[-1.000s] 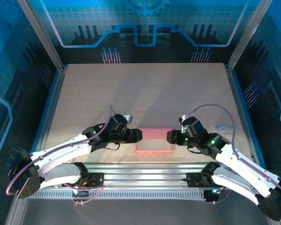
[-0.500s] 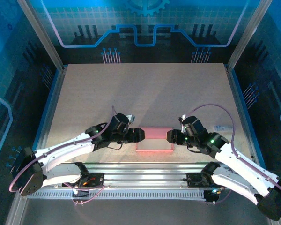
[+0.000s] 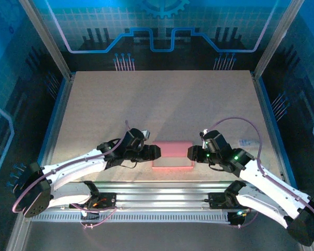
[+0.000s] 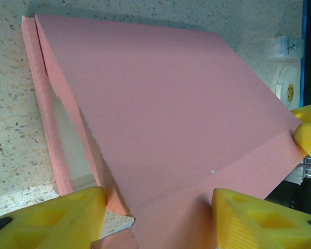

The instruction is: Fold the paper box

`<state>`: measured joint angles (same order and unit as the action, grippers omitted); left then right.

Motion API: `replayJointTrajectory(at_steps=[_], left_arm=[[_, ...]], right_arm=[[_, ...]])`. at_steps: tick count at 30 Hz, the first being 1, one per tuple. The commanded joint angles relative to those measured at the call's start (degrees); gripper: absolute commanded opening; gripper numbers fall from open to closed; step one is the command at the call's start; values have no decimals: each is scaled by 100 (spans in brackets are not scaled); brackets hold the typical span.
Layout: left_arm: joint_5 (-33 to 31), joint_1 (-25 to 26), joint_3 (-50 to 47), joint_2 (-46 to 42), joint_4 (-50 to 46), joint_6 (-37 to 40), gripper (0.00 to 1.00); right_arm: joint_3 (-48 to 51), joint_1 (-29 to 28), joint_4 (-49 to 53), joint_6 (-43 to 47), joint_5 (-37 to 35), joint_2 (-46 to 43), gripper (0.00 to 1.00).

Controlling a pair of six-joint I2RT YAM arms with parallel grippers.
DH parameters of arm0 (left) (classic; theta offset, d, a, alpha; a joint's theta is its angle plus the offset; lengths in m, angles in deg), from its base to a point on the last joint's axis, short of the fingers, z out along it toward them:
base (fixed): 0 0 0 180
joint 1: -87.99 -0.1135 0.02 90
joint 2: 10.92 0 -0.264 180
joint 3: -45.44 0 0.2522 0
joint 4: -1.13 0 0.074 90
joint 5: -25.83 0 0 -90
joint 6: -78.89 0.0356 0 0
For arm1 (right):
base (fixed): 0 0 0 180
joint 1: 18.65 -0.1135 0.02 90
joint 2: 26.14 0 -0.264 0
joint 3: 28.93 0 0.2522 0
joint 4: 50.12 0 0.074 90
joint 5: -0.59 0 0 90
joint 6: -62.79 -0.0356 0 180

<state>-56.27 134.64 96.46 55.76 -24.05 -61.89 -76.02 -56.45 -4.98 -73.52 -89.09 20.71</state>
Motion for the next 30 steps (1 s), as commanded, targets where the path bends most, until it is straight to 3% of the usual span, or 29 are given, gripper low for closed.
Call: replayJointTrajectory(at_steps=[1,20,30], left_arm=[[229,-24,-142,30,337,-136,56],[308,27,-644,247,902,-421,41],[159,72,-787,414,693,-310,40]], right_arm=[[145,50,-158,-54,133,-9,41],[694,51,-448,-221,162,-44,29],[809,49,-492,-209,100,42,26]])
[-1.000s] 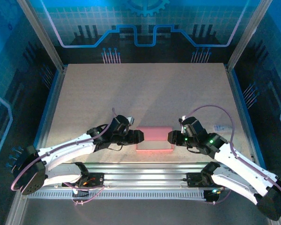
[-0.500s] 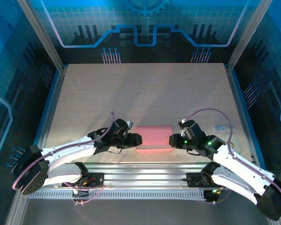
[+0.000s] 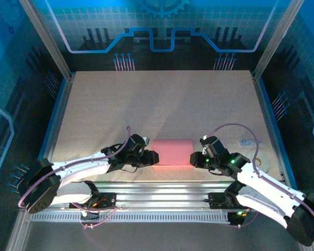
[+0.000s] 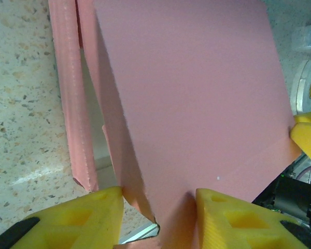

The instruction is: Fold the paper box

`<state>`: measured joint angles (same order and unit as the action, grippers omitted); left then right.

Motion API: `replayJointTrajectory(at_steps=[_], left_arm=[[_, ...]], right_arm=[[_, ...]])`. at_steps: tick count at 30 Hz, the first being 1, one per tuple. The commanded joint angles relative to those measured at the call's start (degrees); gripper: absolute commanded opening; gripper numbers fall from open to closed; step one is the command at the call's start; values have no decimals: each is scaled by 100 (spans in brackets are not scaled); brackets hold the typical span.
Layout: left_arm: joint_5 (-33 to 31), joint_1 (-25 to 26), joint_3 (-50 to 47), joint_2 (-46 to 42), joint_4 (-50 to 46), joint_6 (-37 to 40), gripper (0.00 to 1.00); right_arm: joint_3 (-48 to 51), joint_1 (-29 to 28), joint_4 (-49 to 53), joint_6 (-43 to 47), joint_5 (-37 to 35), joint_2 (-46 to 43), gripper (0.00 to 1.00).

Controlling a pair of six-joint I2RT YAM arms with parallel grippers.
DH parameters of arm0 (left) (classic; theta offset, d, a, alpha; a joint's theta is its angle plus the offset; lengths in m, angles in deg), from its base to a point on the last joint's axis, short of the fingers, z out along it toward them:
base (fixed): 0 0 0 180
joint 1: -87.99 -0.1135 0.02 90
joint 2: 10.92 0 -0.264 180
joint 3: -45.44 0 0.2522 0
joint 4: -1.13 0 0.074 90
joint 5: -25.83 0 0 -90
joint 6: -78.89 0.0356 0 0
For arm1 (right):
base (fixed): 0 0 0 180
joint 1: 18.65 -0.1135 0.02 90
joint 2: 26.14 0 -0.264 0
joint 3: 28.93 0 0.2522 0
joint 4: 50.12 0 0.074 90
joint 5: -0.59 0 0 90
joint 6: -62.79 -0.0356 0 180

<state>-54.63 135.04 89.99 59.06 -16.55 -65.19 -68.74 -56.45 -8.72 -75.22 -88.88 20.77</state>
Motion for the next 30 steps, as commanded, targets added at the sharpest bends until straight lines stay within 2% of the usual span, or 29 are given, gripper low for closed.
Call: replayJointTrajectory(at_steps=[1,16,23,30], left_arm=[[3,34,-173,105,-20,0,40],[118,50,-187,374,87,-8,42],[118,51,-189,352,-169,28,47],[-14,42,18,70,-840,305,55]], right_arm=[[98,45,-135,-42,78,52,26],[226,47,-224,-22,26,142,23],[201,51,-199,39,-18,247,22],[32,46,-35,173,-104,248,23]])
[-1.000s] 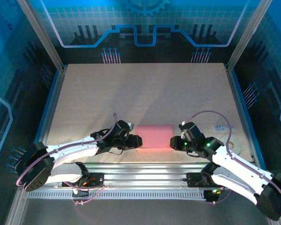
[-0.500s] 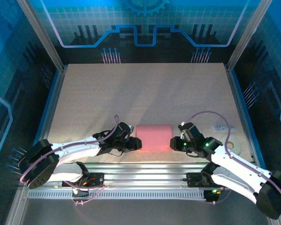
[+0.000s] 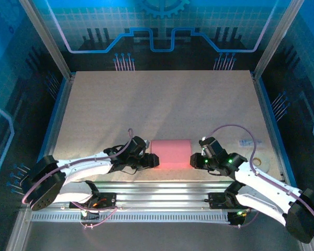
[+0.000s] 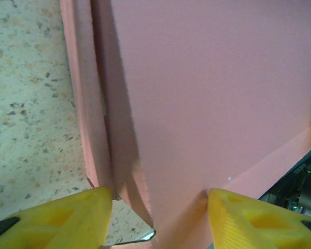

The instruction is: Fold the paper box

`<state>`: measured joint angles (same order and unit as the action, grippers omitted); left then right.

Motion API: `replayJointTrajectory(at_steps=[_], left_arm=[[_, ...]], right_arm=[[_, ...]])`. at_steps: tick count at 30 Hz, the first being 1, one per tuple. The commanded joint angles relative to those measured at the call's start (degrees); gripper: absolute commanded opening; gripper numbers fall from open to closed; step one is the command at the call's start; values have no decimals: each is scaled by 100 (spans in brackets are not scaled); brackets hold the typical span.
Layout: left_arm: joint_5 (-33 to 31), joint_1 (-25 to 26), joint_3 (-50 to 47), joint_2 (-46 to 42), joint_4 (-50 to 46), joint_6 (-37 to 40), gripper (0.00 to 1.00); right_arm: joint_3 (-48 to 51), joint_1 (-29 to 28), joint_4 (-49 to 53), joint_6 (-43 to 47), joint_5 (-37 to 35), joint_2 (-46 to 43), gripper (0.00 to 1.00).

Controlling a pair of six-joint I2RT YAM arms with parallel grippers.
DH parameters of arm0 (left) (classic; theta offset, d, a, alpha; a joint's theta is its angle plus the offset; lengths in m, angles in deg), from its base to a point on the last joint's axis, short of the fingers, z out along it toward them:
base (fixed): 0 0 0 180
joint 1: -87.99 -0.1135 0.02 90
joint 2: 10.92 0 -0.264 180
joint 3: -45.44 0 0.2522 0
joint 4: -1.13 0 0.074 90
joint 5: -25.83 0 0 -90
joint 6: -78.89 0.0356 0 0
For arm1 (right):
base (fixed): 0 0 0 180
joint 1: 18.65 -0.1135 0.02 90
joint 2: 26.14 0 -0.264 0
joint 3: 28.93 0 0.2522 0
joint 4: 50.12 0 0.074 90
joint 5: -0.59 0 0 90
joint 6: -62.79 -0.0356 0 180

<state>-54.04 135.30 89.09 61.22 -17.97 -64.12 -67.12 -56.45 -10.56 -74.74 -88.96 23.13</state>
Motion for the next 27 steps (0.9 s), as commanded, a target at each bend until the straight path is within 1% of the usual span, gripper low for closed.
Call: replayJointTrajectory(at_steps=[1,4,8,11,15,18,21,23,24,27], left_arm=[[-80,19,145,-200,-778,249,56],[-64,20,275,-343,-975,415,58],[190,10,333,-564,-764,565,61],[204,0,399,-607,-829,671,63],[-92,-27,578,-594,-1437,849,57],[-457,-29,751,-597,-1920,956,54],[-666,-28,851,-649,-2086,1003,54],[-632,-24,851,-699,-1980,984,54],[-518,-27,839,-710,-1846,979,54],[-27,-22,751,-686,-1132,816,55]], right_arm=[[-169,59,190,147,-106,6,23],[-259,55,249,254,-124,-53,23],[-339,50,209,400,-14,-120,23],[-390,46,166,442,81,-137,23],[-464,45,213,488,79,-179,22],[-551,45,356,560,-23,-207,22],[-640,49,502,656,-156,-266,22],[-668,56,514,723,-169,-319,22],[-669,56,469,778,-80,-330,23],[-677,55,179,917,430,-245,29]])
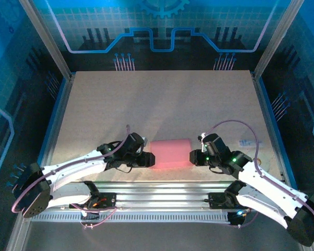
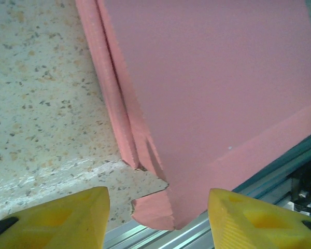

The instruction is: Fold the paper box

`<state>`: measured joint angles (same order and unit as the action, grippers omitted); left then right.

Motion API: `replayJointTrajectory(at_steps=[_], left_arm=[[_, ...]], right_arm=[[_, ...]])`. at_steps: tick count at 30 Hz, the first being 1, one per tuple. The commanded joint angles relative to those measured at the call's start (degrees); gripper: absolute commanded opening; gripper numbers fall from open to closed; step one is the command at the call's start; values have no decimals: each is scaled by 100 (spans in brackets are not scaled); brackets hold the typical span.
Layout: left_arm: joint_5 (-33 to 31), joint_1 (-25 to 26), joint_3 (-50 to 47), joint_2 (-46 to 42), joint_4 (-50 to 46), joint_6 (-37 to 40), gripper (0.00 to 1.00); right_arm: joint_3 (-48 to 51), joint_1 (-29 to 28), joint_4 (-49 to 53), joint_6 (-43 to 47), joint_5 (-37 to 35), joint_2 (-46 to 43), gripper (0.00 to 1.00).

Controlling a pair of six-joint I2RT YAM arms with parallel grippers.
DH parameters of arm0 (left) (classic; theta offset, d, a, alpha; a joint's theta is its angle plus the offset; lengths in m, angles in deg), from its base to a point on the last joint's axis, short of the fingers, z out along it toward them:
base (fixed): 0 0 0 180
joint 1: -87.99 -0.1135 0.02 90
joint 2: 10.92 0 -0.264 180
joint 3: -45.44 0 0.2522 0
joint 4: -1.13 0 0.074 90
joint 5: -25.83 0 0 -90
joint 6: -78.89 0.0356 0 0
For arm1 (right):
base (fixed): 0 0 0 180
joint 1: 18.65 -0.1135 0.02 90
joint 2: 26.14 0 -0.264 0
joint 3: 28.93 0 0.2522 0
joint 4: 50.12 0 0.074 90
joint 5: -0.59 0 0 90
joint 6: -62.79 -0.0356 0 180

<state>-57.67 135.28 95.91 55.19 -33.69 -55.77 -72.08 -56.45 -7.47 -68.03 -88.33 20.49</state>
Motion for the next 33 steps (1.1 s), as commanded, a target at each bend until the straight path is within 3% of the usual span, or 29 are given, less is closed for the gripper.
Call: replayJointTrajectory(at_steps=[1,6,18,26,33], left_arm=[[475,-27,73,-27,655,-34,57],[686,-17,243,213,975,13,62],[759,8,398,973,1483,-29,65],[682,9,346,1244,1479,-163,83],[691,9,284,1378,1592,-210,91]], right_arm=[[-190,54,-240,263,555,91,32],[-166,53,-644,173,997,326,37],[-131,91,-951,223,1061,841,47],[72,140,-1138,127,991,913,72],[252,194,-1317,94,1056,984,81]])
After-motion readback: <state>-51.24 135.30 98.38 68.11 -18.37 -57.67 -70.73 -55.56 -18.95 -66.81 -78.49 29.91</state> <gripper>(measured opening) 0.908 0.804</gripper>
